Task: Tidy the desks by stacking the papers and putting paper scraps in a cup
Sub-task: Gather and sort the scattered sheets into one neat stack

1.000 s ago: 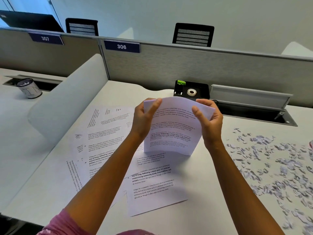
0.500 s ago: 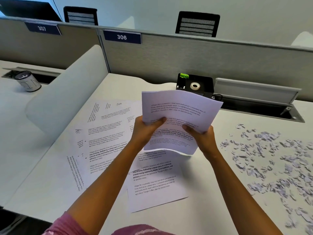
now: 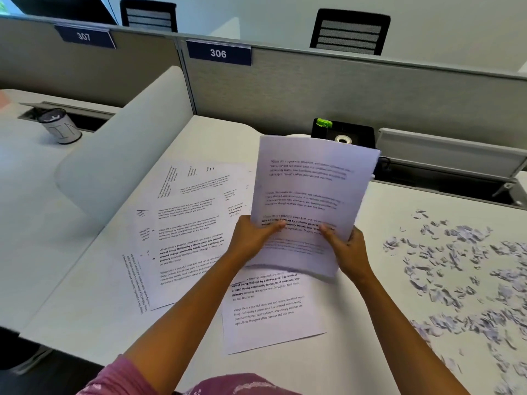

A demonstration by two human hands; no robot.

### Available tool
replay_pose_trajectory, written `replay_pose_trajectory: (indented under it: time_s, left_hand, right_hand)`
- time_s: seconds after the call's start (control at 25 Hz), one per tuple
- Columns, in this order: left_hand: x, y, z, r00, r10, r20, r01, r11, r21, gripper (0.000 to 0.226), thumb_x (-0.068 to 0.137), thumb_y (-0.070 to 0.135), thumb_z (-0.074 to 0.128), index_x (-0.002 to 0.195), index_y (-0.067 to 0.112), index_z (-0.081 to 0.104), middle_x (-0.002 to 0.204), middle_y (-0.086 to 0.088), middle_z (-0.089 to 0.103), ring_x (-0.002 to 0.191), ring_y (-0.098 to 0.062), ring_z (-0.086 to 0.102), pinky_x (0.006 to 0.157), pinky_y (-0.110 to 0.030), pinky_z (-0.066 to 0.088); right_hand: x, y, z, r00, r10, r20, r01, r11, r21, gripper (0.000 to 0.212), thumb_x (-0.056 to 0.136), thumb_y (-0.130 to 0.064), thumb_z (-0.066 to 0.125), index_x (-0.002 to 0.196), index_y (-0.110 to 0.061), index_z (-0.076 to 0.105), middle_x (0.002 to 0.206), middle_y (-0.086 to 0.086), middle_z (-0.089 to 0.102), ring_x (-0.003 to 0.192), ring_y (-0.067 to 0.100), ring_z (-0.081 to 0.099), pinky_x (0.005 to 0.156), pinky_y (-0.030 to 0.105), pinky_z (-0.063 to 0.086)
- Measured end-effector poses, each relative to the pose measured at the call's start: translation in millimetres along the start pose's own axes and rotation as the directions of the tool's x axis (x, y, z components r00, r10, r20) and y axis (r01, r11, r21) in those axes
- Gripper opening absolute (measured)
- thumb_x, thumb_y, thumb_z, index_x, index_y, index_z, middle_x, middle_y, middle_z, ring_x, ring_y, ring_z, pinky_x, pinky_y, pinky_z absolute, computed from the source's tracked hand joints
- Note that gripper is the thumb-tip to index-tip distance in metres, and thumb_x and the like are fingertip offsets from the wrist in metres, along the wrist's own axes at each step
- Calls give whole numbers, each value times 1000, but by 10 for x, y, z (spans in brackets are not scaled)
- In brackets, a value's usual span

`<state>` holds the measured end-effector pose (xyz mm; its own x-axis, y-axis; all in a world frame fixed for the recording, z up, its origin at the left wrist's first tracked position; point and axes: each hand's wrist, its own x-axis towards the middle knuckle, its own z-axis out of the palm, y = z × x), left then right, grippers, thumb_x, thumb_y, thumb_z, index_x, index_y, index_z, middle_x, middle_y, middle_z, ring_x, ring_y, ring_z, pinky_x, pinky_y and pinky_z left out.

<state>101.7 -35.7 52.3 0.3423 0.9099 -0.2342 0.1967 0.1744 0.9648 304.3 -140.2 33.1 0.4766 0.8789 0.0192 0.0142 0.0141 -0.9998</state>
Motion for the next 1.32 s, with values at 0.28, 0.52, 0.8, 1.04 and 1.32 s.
replay_pose_trajectory:
  time_s: [0.28, 0.52, 0.8, 1.04, 1.32]
  left_hand:
    - [-34, -254, -250, 985, -29, -169, 64, 976, 207, 40, 75, 61, 72, 89, 23, 74, 90, 8, 75, 84, -12, 70, 76, -32, 58]
    - [-61, -573, -1119, 765, -8, -644, 472, 688, 552, 69, 71, 51, 78, 124, 16, 53, 131, -14, 48, 124, -34, 43, 101, -46, 38]
    - [-40, -453, -1525, 661, -288, -692, 668, 646, 369, 128, 53, 53, 91, 148, 11, 16, 152, -21, 18, 144, -38, 13, 114, -55, 20]
    - [33, -363, -1639, 635, -367, -680, 721, 597, 351, 143, 46, 51, 93, 151, 11, 5, 155, -23, 18, 145, -41, 16, 115, -56, 22]
    - [50, -355, -1632, 619, -411, -669, 754, 548, 362, 123, 45, 56, 92, 140, 6, 33, 143, -20, 45, 140, -39, 29, 115, -53, 22]
  right_hand:
    - [-96, 395, -70, 992, 64, -108, -69, 997, -42, 27, 94, -23, 65, 117, -9, 66, 107, 4, 74, 96, 21, 71, 81, 29, 59]
    - [-268, 560, -285, 972, 102, -210, -101, 995, 12, 32, 93, -27, 66, 120, -10, 67, 113, 3, 73, 104, 20, 70, 91, 39, 55]
    - [-289, 611, -303, 959, 115, -259, -112, 993, 26, 31, 92, -26, 68, 116, -7, 68, 110, 4, 74, 102, 22, 70, 93, 42, 55]
    - [-330, 590, -357, 961, 102, -257, -100, 995, 20, 30, 92, -23, 67, 116, -5, 68, 110, 5, 73, 102, 23, 70, 90, 39, 55]
    - [-351, 535, -367, 953, 143, -267, -140, 990, 29, 34, 93, -23, 66, 121, -4, 65, 112, 5, 72, 98, 18, 69, 87, 34, 55]
